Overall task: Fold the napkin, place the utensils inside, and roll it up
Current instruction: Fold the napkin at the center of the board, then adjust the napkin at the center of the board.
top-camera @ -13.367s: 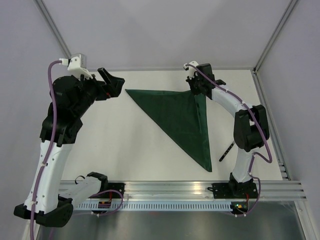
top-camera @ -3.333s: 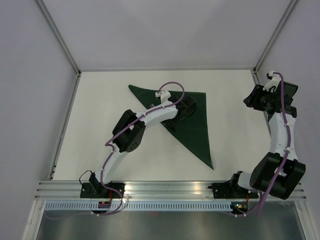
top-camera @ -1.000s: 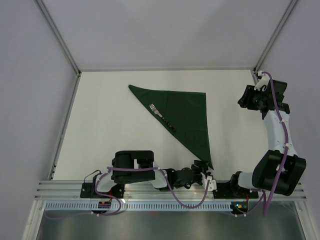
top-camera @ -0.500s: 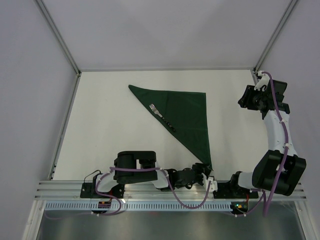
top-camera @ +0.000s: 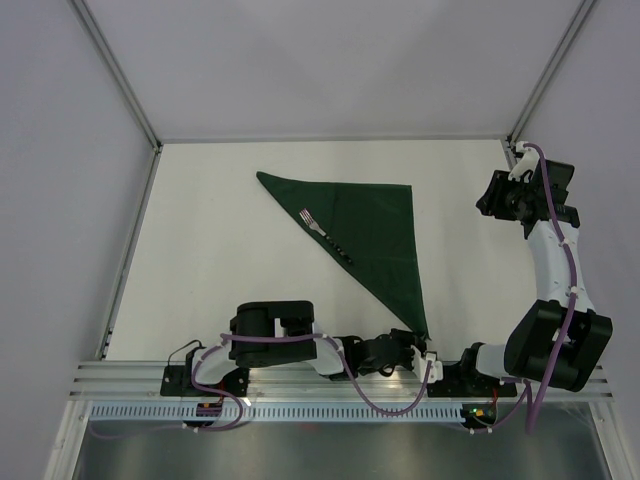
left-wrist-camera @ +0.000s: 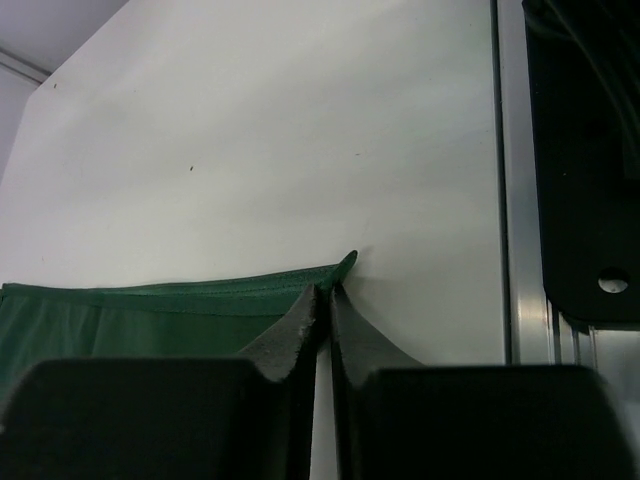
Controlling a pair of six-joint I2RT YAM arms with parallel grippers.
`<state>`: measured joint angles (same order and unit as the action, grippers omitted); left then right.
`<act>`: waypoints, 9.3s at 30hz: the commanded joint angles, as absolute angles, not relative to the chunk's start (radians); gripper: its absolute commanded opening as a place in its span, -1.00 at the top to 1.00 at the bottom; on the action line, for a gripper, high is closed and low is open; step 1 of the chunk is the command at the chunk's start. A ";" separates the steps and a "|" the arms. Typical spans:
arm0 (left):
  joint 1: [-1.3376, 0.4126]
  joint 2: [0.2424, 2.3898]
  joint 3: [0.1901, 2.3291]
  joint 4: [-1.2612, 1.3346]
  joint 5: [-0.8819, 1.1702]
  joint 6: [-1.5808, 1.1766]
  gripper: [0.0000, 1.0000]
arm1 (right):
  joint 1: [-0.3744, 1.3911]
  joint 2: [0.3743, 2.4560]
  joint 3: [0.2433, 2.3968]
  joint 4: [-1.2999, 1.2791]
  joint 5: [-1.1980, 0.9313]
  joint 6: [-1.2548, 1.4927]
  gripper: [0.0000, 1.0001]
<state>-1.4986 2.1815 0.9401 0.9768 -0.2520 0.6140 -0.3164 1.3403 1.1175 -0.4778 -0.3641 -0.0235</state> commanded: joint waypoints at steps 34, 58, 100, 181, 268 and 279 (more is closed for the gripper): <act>-1.085 1.806 0.890 0.805 -0.120 -0.354 0.95 | -0.313 1.324 1.114 -0.460 -0.362 -0.023 0.07; -0.583 1.798 0.859 0.594 -0.100 -0.609 0.95 | -0.311 1.324 1.109 -0.457 -0.364 -0.018 0.07; -0.229 1.776 1.115 0.167 -0.267 -0.684 -0.03 | -0.311 1.316 1.103 -0.460 -0.368 -0.032 0.07; -0.621 1.968 1.195 0.078 0.818 0.064 0.95 | -0.311 1.322 1.097 -0.462 -0.383 -0.034 0.08; -0.557 1.988 1.232 -0.095 0.035 -0.466 0.74 | 0.126 1.894 1.252 -0.607 -0.164 -0.123 0.33; -0.615 1.910 1.105 -0.041 0.017 -0.515 0.75 | 0.163 2.019 1.384 -0.624 -0.140 -0.152 0.35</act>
<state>-0.6029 1.9411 1.1431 -0.0162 0.0067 -0.4664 0.1616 1.9656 1.3373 -0.5983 -0.1829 -0.1440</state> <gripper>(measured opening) 0.127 0.328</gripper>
